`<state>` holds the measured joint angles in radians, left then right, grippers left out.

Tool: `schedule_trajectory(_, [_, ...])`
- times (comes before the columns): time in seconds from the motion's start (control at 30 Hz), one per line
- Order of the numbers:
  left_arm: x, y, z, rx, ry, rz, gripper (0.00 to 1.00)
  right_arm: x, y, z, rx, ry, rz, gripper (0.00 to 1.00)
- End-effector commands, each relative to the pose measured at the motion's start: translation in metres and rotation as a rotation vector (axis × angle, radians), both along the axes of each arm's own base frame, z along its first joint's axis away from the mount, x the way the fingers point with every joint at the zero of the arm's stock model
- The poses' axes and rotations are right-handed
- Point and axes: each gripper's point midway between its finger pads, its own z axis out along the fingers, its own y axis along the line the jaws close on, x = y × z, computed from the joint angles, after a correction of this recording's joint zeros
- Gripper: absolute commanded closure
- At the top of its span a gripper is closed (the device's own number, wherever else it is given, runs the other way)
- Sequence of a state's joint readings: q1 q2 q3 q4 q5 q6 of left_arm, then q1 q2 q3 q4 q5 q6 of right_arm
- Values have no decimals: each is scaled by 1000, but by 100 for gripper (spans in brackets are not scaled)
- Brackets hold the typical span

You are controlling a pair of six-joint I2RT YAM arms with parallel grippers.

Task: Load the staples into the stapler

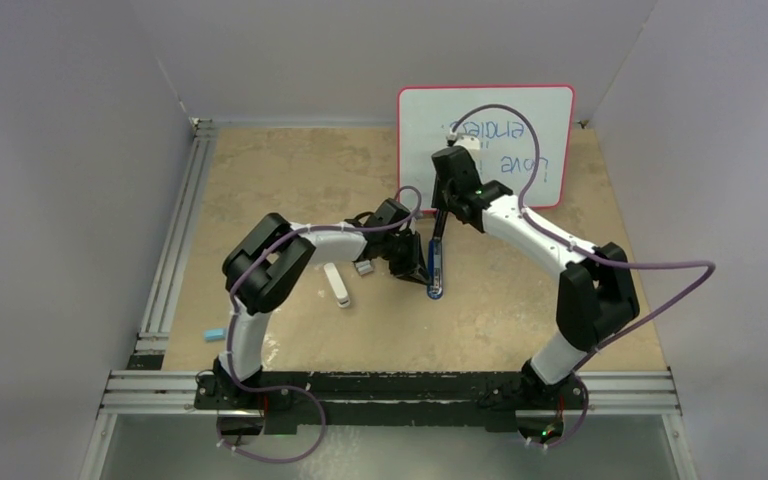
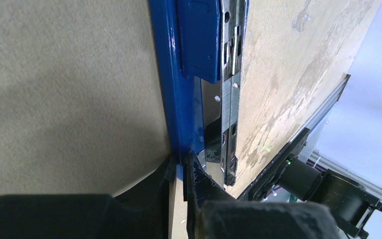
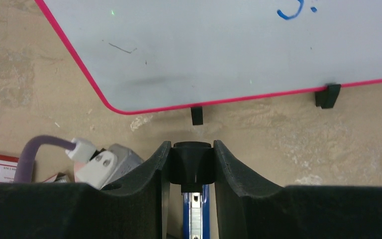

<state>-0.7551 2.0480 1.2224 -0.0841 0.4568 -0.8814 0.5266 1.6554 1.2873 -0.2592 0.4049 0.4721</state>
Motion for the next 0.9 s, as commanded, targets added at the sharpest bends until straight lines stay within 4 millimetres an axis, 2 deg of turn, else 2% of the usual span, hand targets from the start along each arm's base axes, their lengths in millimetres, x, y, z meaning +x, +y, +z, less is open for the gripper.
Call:
schedule_trajectory(0.0, [5,2,-28,71,5,18,92,-25,0,10,56,9,-49,82])
schedule_trajectory(0.17, [5,-3,-36,60,23,10,92,-45,3,-9,66,58,-43,83])
schedule_trajectory(0.33, [6,-4,-40,63,25,12,93,-60,11,-17,84,90,-39,83])
schedule_trajectory(0.5, [7,-6,-43,66,26,4,91,-72,2,-30,38,137,-108,86])
schedule_trajectory(0.87, [10,-6,-42,77,29,21,92,-86,2,-27,91,154,-130,90])
